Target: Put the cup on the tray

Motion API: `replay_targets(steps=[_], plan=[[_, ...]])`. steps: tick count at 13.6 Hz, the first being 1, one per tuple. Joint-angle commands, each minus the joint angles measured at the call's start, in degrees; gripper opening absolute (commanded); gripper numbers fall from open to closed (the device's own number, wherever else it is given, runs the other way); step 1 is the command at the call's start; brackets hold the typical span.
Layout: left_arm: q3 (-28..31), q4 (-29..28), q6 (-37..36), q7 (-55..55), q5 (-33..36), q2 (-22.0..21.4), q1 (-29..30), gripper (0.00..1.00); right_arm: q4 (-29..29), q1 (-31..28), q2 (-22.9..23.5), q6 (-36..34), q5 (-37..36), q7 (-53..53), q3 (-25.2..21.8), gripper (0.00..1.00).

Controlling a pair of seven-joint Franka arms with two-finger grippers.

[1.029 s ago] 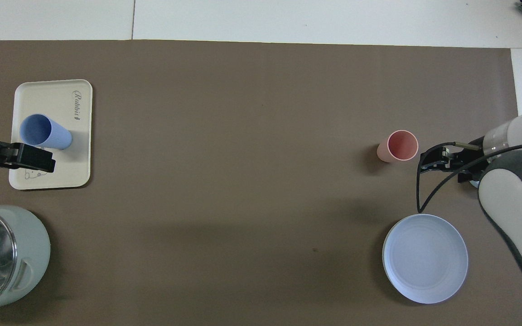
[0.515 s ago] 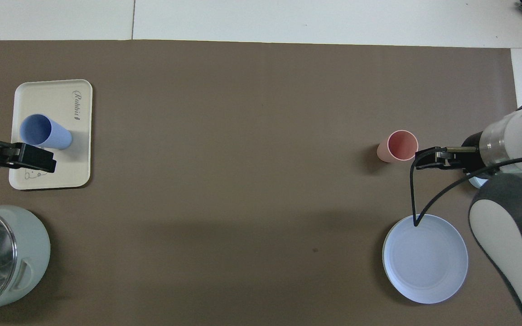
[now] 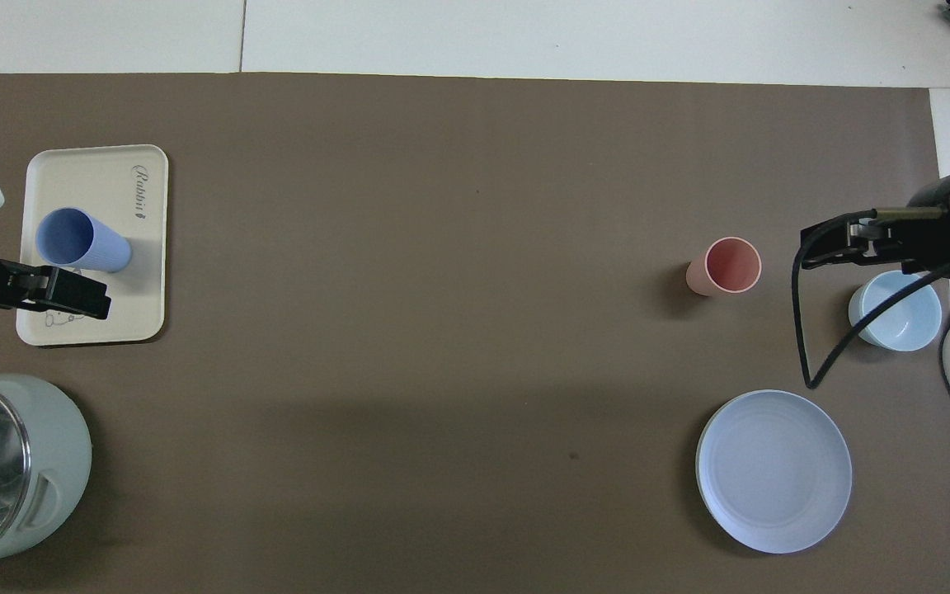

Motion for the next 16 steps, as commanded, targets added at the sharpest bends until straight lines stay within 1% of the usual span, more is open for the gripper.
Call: replay_targets(steps=[1, 8, 12, 14, 16], plan=[[-0.15, -3.18, 2.12, 1.46, 1.24, -2.31, 0.3, 1.0, 1.48, -0.7, 0.65, -1.22, -0.57, -1.05, 0.08, 1.0], [-0.15, -2.82, 2.3, 0.93, 1.24, -2.22, 0.3, 1.0, 1.39, -2.28, 0.57, -0.96, -0.39, -1.22, -0.01, 1.0], [-0.15, -2.91, 2.12, 0.93, 1.24, -2.22, 0.39, 1.0, 1.91, -1.85, -0.22, -0.86, 0.22, -1.66, -0.27, 1.0], [-0.15, -2.82, 2.12, 0.93, 1.24, -2.22, 0.39, 1.0, 1.83, -2.02, -1.19, -2.35, 0.14, -1.84, -1.15, 1.0], [-0.15, -2.82, 2.12, 0.93, 1.24, -2.22, 0.3, 1.0, 1.83, -0.71, -1.45, -3.59, 0.49, -2.19, -3.86, 1.0]])
